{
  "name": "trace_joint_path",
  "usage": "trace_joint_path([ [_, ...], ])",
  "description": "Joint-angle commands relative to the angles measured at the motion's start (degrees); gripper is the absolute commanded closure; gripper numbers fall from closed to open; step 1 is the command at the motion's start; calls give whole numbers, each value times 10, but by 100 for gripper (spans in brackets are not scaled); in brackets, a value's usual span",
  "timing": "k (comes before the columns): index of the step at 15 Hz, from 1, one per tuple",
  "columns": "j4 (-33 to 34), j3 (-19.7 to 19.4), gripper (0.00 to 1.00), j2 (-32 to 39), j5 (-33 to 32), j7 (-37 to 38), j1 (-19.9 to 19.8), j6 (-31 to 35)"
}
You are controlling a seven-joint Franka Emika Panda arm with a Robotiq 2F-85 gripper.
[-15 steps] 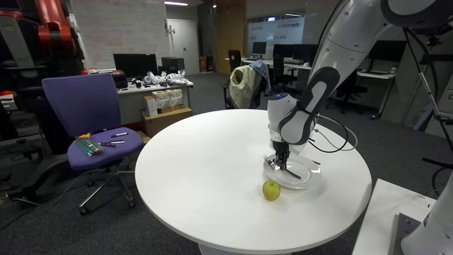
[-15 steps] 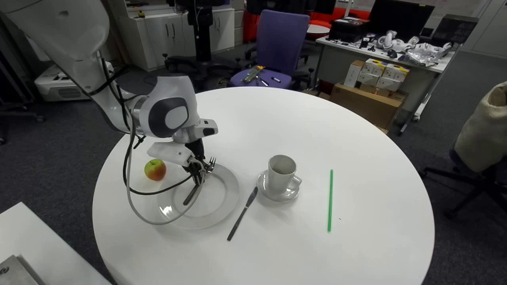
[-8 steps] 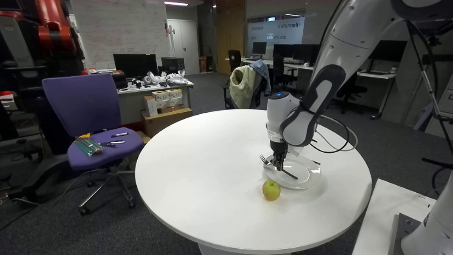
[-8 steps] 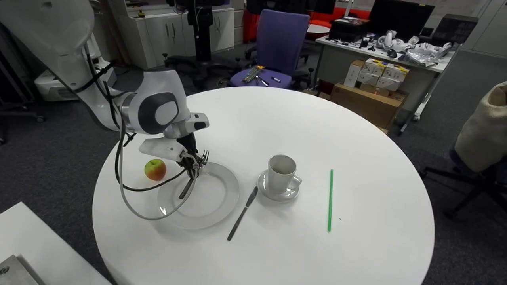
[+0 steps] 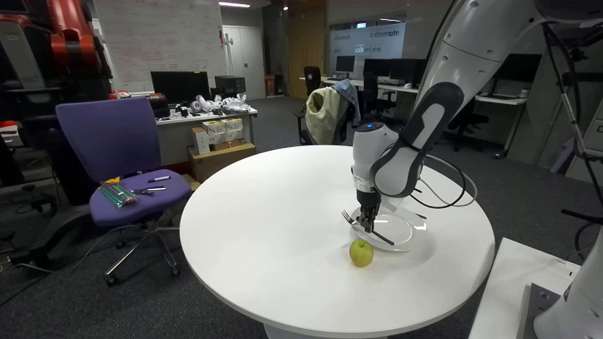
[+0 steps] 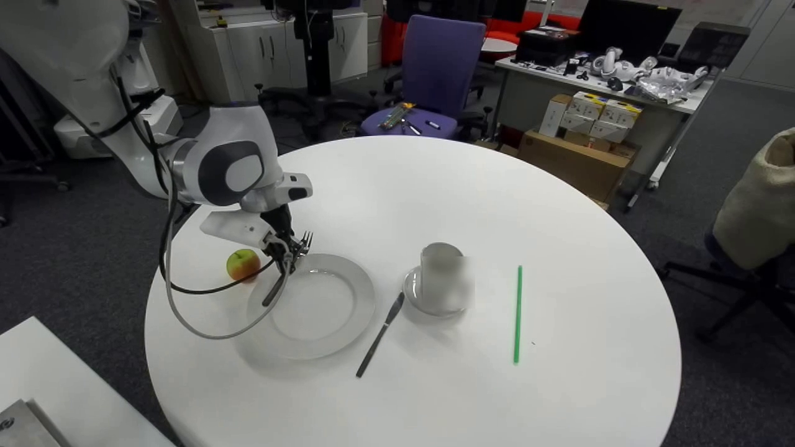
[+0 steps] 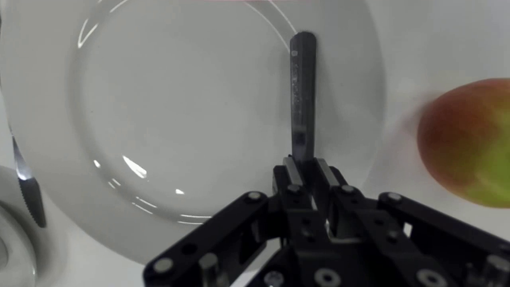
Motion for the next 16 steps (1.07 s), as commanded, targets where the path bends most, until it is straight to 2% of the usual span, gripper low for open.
trace_joint_path([
  [1,-22,28,97,-32,48,6,-6,-27],
  [7,-19,39,97,-38,74,13,-2,-56],
  [16,-7,36,97,-24,67,24,1,-69],
])
